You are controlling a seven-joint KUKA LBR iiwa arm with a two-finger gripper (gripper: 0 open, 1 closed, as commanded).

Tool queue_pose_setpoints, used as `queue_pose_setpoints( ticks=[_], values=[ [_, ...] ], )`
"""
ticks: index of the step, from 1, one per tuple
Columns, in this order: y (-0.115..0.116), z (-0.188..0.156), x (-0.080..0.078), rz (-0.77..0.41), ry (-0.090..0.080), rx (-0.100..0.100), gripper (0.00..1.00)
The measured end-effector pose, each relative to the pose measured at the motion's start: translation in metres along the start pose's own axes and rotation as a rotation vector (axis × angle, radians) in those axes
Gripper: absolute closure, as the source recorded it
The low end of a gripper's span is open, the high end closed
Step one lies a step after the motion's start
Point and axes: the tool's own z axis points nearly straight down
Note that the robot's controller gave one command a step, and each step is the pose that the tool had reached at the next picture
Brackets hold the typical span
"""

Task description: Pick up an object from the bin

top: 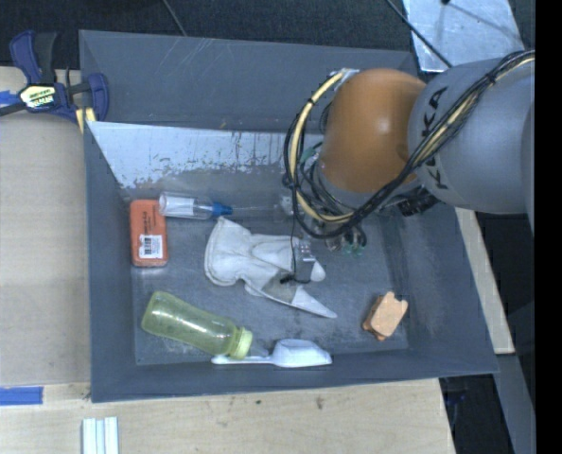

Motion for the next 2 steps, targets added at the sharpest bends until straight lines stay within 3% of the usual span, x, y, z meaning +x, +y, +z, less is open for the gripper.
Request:
queue_pose_setpoints(
  ticks=[1,2],
  values=[
    [0.0,-0.005,-0.002,0.001,-0.008,0.0,0.0],
    [0.009,0.039,-0.011,0.032,-0.013,-0.001,0.0]
  ],
)
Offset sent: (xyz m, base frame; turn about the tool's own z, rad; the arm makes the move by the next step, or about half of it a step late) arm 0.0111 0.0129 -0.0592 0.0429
